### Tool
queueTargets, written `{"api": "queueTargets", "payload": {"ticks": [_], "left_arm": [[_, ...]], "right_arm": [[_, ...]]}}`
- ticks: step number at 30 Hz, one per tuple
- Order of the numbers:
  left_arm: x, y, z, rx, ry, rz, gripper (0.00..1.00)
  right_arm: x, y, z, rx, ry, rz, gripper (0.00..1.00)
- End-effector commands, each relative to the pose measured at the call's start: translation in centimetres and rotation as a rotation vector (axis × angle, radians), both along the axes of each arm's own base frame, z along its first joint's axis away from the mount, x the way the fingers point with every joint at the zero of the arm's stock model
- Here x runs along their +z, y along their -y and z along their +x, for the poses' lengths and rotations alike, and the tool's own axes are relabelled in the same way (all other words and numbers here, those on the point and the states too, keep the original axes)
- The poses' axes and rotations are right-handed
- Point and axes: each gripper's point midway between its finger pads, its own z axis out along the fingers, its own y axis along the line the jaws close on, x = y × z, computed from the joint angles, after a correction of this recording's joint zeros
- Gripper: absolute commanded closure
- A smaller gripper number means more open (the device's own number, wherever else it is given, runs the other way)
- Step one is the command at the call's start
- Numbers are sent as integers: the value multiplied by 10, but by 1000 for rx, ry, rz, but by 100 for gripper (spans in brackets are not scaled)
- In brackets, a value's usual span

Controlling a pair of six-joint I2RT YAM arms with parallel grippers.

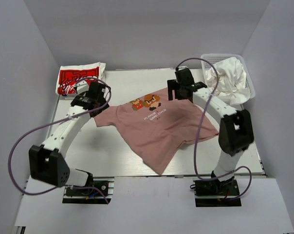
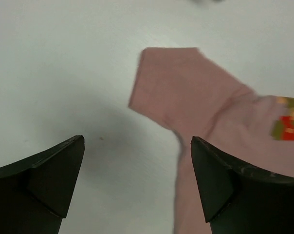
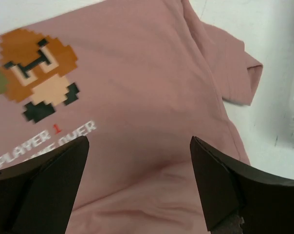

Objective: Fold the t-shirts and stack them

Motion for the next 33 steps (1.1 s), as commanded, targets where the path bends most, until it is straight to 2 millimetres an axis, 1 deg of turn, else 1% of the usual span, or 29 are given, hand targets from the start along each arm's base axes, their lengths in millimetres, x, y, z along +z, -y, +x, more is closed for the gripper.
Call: {"api": "queueTargets", "payload": {"ticks": [1, 2, 3, 4, 5, 7, 8, 9, 10, 12, 13, 14, 16, 17, 19, 20, 21, 22, 23, 24, 26, 27, 28, 29, 30, 31, 32, 33], "left_arm": [[50, 26, 21, -146, 221, -124, 0], [44, 39, 22, -231, 205, -138, 0], [48, 44, 26, -262, 225, -147, 0], [46, 51, 28, -298, 231, -152, 0], [47, 58, 37, -329, 251, -162, 0], [35, 72, 41, -399, 214, -189, 0], [37, 78, 49, -421, 223, -199, 0], [20, 86, 53, -453, 169, -213, 0], [15, 91, 59, -476, 158, -222, 0], [8, 105, 71, -530, 148, -246, 0], [-11, 109, 77, -534, 105, -253, 0], [-11, 113, 84, -552, 106, -252, 0], [-18, 123, 94, -576, 94, -256, 0], [-34, 126, 98, -579, 56, -263, 0], [-43, 128, 104, -583, 36, -256, 0], [-50, 122, 106, -558, 23, -227, 0], [-63, 122, 106, -548, -5, -232, 0], [-68, 121, 108, -542, -7, -224, 0], [-76, 120, 106, -540, -28, -223, 0], [-82, 120, 105, -538, -41, -222, 0], [-102, 118, 97, -524, -91, -226, 0], [-112, 115, 89, -520, -119, -224, 0], [-115, 115, 87, -509, -120, -232, 0], [-125, 116, 81, -503, -145, -248, 0], [-133, 113, 73, -500, -171, -247, 0], [-138, 114, 68, -493, -186, -263, 0], [-143, 116, 61, -492, -204, -283, 0], [-146, 121, 45, -501, -230, -309, 0]], "right_arm": [[63, 0, -17, -31, 154, 155, 10], [58, -1, -34, -37, 127, 201, 10], [33, 2, -46, -38, 74, 176, 10], [33, 2, -52, -55, 69, 213, 10], [8, 12, -70, -74, 11, 193, 10], [-5, 15, -83, -99, -20, 204, 10], [-25, 22, -99, -105, -66, 189, 10], [-30, 23, -104, -105, -79, 190, 10], [-33, 25, -107, -104, -80, 188, 10], [-53, 36, -119, -133, -116, 157, 10], [-60, 39, -122, -146, -130, 142, 10], [-67, 41, -124, -158, -146, 131, 10], [-76, 40, -126, -155, -171, 126, 10], [-81, 40, -124, -156, -176, 120, 10], [-87, 39, -118, -164, -182, 115, 10], [-90, 40, -117, -165, -189, 105, 10], [-101, 43, -114, -181, -214, 75, 10], [-100, 44, -107, -192, -210, 72, 10], [-102, 48, -105, -201, -216, 55, 10], [-114, 49, -100, -215, -241, 33, 10], [-116, 46, -85, -216, -240, 29, 10], [-126, 51, -84, -222, -273, 17, 10], [-129, 46, -75, -215, -276, 20, 10], [-122, 44, -62, -219, -255, 30, 10], [-124, 47, -58, -222, -267, 23, 10], [-140, 49, -55, -227, -300, 4, 10], [-124, 41, -30, -225, -246, 31, 10], [-120, 38, -5, -219, -219, 37, 10]]}}
